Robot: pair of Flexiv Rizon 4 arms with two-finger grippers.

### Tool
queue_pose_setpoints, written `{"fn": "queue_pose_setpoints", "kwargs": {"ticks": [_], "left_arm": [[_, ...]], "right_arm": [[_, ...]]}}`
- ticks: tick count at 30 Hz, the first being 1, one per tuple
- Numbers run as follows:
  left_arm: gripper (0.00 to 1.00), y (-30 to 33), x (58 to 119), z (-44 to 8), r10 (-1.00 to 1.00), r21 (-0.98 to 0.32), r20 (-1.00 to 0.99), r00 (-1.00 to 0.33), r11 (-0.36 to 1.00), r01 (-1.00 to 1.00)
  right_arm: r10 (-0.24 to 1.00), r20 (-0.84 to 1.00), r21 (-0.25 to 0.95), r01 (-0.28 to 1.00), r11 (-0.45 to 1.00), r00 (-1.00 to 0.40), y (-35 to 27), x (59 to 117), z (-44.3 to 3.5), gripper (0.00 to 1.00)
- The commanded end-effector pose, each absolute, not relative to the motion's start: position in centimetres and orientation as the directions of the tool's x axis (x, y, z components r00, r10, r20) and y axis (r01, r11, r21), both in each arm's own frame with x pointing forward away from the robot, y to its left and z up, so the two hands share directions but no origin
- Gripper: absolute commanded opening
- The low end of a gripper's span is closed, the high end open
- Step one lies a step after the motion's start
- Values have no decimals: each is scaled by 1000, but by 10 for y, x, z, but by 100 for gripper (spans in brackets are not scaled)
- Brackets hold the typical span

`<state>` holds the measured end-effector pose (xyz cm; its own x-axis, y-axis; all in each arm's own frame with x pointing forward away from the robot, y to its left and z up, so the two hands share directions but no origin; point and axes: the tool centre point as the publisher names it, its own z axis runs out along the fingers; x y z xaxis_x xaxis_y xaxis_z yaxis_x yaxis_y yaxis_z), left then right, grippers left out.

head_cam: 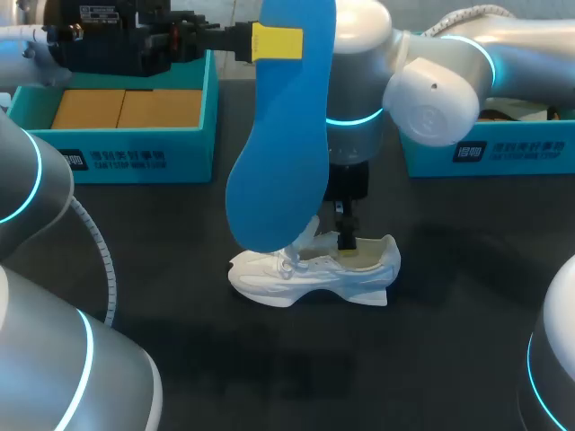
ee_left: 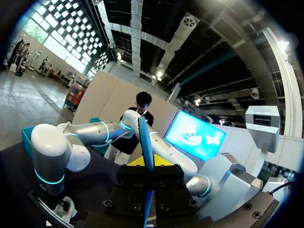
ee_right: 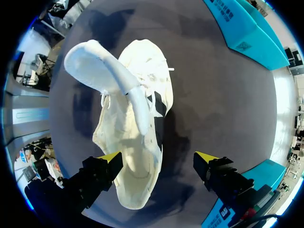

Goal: Take the shoe out of the shoebox, open the shoe tongue, remove and reinsert the insole, then place the shoe into the shoebox

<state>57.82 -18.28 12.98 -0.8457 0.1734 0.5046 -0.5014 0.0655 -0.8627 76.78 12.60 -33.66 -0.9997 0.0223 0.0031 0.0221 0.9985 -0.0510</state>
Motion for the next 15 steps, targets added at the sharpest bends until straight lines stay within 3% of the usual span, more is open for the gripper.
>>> {"fn": "queue_pose_setpoints", "kwargs": {"ticks": [1,12,15], "left_arm": [[0,-184,579,130,174,-863,505,-846,68,-501],[0,-184,579,130,174,-863,505,-846,68,-501],[0,-184,579,130,174,-863,505,-846,68,-501]], "right_arm": [[23,9,-51,23,998,-1000,135,769,-351,100],[31,13,-40,31,999,-999,139,768,-372,100],[34,15,-38,33,999,-999,139,767,-376,90]]}}
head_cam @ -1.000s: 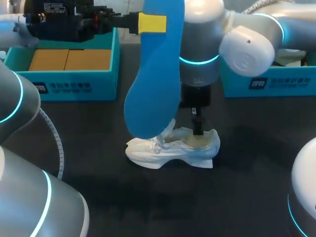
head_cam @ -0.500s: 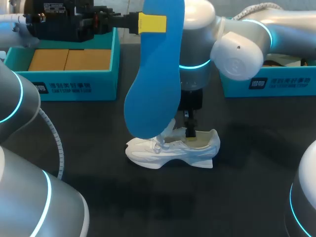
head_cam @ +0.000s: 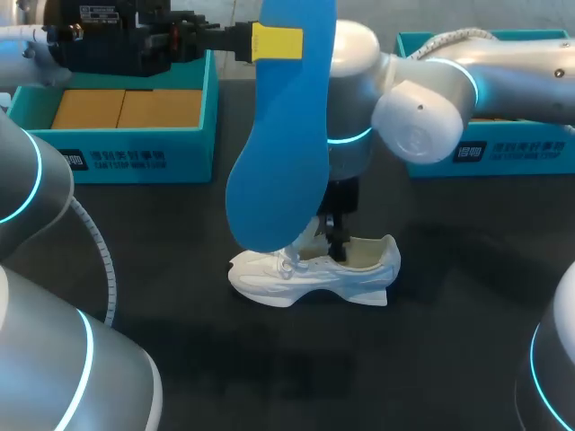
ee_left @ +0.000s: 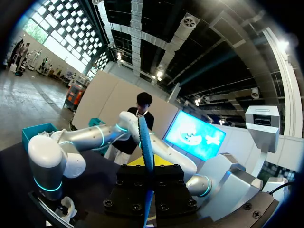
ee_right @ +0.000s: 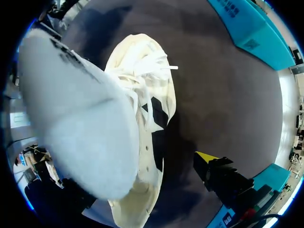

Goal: Take the shoe out of the shoebox, open the shoe tongue, remove and reinsert the insole, then place the shoe into the shoebox

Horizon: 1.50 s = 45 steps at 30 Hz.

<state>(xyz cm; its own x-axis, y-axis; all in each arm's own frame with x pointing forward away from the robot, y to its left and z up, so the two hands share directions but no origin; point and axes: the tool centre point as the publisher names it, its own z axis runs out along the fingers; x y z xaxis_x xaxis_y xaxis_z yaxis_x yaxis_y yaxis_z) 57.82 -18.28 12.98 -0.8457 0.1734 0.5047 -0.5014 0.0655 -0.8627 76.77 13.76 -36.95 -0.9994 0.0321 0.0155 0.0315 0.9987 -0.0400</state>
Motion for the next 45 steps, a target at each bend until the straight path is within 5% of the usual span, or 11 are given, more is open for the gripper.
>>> {"fn": "queue_pose_setpoints", "kwargs": {"ticks": [1,3,5,8,27,45], "left_arm": [[0,-184,579,130,174,-863,505,-846,68,-501],[0,-184,579,130,174,-863,505,-846,68,-501],[0,-184,579,130,174,-863,505,-846,68,-501],[0,-184,579,130,174,-863,505,-846,68,-501],[0,-184,579,130,174,-863,505,-846,68,-501],[0,-184,579,130,174,-863,505,-846,68,-501]], "right_arm": [[34,16,-38,33,999,-999,139,767,-377,89],[36,16,-37,36,999,-999,138,766,-379,83],[39,14,-35,39,999,-999,138,765,-380,44],[41,13,-36,41,999,-999,137,764,-380,0],[79,2,-50,79,996,-997,130,756,-375,0],[340,60,-43,337,940,-939,118,748,-337,0]]}}
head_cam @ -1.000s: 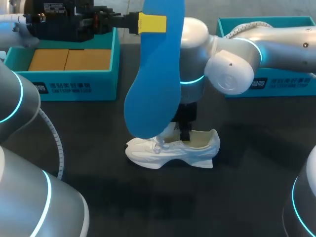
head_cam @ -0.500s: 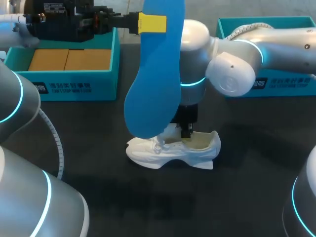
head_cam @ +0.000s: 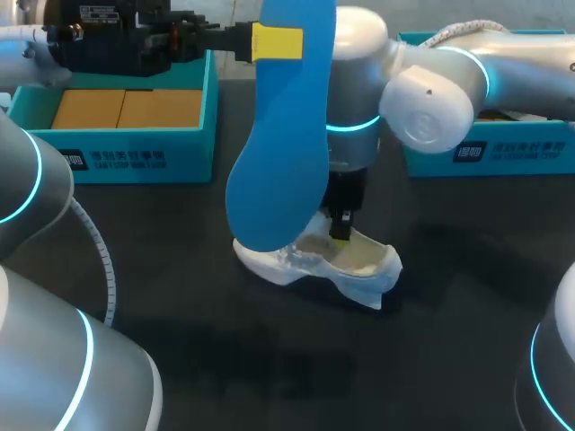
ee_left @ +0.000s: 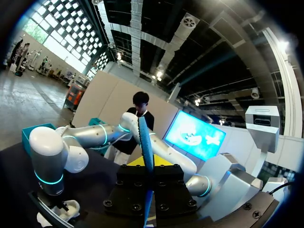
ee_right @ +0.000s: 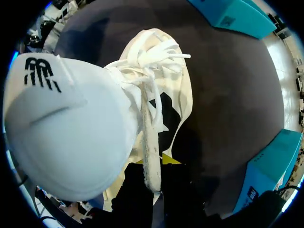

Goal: Take the shoe out of the shoebox, open the shoe tongue, remove and reinsert the insole, then place the shoe into the shoebox

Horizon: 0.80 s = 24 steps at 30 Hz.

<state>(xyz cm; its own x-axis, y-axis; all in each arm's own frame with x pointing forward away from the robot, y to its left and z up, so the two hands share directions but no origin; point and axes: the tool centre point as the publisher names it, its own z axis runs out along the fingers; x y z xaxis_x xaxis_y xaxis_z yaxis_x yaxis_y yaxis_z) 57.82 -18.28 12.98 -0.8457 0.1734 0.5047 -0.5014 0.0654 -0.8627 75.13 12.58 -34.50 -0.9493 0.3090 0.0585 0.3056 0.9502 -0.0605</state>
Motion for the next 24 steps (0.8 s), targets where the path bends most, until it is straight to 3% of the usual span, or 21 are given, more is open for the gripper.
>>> {"fn": "queue_pose_setpoints", "kwargs": {"ticks": [1,24], "left_arm": [[0,-184,579,130,174,-863,505,-846,68,-501],[0,-184,579,130,174,-863,505,-846,68,-501]], "right_arm": [[361,63,-38,360,932,-930,117,748,-336,0],[808,66,21,810,586,-586,115,723,-325,0]]}}
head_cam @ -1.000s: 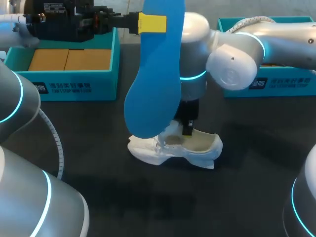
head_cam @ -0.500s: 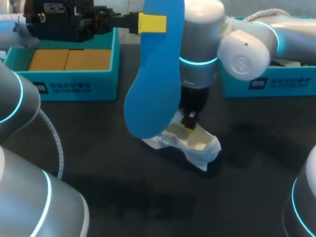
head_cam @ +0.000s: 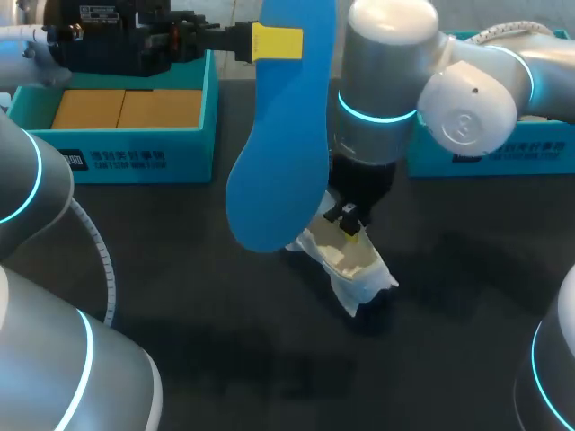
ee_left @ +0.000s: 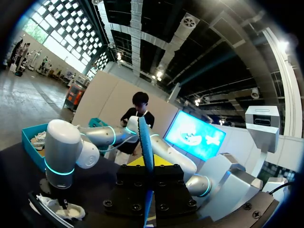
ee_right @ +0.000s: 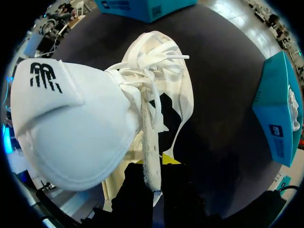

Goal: Take the shoe out of the shoebox, open the shoe tongue, remove and reinsert the insole, then place the shoe into the shoebox

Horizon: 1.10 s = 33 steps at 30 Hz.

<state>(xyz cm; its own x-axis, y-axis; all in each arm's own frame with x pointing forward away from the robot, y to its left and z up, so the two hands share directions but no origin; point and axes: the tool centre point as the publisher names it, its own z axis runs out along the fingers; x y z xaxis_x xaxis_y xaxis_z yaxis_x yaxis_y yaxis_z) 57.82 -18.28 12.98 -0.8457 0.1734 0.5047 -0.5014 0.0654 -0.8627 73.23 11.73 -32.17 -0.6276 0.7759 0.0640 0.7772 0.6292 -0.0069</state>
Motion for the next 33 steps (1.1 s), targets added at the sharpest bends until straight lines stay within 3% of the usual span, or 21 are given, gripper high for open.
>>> {"fn": "queue_pose_setpoints", "kwargs": {"ticks": [1,14,33], "left_arm": [[0,-184,579,130,174,-863,505,-846,68,-501],[0,-184,579,130,174,-863,505,-846,68,-501],[0,-184,579,130,174,-863,505,-846,68,-501]], "right_arm": [[824,63,19,826,563,-563,115,722,-325,0],[909,111,124,913,389,-403,117,710,-331,0],[963,142,176,963,204,-229,107,687,-343,0]]}}
